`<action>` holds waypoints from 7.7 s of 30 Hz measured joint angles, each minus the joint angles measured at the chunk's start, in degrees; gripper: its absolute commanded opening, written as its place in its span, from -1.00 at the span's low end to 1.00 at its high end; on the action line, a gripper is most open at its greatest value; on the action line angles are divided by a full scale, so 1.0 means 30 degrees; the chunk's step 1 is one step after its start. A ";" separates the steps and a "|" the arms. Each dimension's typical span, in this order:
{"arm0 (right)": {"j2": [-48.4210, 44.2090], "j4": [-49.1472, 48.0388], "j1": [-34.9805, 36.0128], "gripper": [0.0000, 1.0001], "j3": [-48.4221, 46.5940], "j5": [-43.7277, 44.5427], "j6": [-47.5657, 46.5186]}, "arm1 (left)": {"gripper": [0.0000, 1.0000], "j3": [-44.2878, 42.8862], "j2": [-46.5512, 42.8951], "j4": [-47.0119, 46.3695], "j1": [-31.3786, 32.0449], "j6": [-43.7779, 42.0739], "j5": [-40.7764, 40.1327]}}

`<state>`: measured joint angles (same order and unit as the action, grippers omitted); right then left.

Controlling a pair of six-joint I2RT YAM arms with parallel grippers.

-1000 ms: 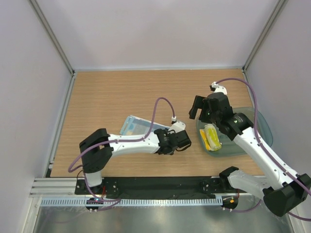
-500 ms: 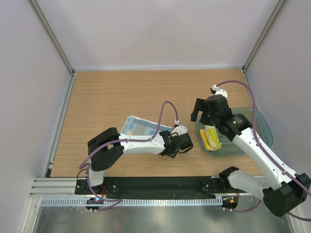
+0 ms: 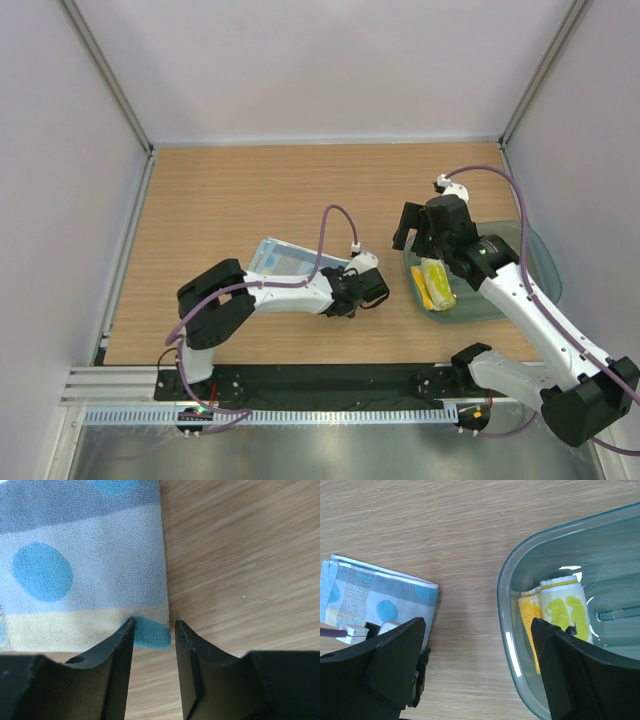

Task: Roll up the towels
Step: Roll the towel

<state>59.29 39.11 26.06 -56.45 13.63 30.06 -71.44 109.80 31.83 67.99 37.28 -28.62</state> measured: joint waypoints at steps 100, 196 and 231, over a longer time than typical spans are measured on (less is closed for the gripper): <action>1.0273 -0.2827 -0.0102 -0.06 -0.3745 -0.9945 0.0036 | -0.99 1.0018 -1.0644 -0.4976 -0.7956 0.8794 0.9792; 1.7952 -1.5883 0.2739 -0.98 -0.0415 -1.7784 0.2499 | -0.13 0.6237 -0.5530 -0.2157 -0.3738 -0.1479 0.3366; 1.4010 -0.6317 0.0546 -0.41 -0.3847 -1.1322 -0.0765 | -0.99 0.5107 -0.5807 -0.0590 -0.3789 0.0874 0.6309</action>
<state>101.32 20.16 27.70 -67.99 -20.34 27.77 -56.12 92.38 30.06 56.62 39.90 -9.69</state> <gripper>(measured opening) 0.269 0.099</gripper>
